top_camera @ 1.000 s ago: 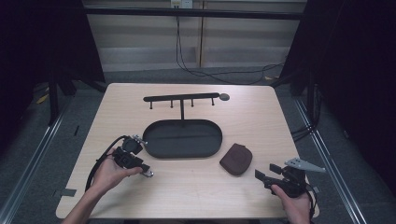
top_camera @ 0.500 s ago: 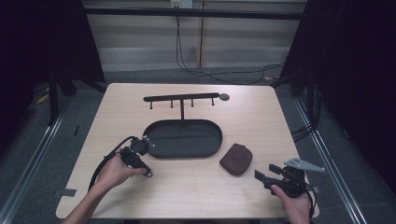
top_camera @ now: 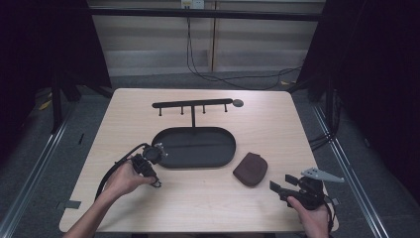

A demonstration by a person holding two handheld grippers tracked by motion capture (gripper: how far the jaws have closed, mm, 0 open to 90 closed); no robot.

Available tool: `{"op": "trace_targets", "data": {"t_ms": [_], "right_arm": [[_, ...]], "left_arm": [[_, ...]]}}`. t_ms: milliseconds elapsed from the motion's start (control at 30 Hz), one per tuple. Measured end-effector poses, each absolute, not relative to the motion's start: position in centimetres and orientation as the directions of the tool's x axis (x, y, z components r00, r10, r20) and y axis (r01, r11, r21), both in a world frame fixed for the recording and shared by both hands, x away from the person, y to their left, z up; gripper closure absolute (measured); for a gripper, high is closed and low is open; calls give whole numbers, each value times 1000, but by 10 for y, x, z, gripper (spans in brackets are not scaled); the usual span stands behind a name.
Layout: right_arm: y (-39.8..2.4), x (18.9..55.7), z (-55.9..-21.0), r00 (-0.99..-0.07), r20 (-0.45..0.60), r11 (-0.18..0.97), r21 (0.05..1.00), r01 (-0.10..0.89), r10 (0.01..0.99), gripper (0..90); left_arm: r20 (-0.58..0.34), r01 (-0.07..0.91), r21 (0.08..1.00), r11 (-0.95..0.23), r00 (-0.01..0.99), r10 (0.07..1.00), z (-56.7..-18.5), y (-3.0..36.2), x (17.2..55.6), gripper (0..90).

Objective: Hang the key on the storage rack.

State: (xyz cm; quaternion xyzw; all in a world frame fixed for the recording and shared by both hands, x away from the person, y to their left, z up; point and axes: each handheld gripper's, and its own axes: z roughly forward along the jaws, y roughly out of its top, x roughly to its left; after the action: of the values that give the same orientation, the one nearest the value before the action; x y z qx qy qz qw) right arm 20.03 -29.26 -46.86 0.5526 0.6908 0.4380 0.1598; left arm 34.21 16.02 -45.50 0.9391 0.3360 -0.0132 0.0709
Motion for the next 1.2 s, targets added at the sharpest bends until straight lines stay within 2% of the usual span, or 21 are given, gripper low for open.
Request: {"op": "trace_targets", "data": {"t_ms": [333, 867, 1200], "right_arm": [[-293, 201, -469, -339, 263, 8, 781, 625, 903, 270], [-293, 200, -469, -336, 263, 5, 780, 625, 904, 270], [-293, 200, -469, -336, 262, 7, 780, 626, 905, 270]], "left_arm": [[-93, 634, 121, -763, 773, 628, -447, 169, 345, 888], [-110, 621, 111, -776, 784, 611, -426, 181, 344, 887], [-113, 574, 105, -812, 818, 564, -408, 181, 337, 888]]}}
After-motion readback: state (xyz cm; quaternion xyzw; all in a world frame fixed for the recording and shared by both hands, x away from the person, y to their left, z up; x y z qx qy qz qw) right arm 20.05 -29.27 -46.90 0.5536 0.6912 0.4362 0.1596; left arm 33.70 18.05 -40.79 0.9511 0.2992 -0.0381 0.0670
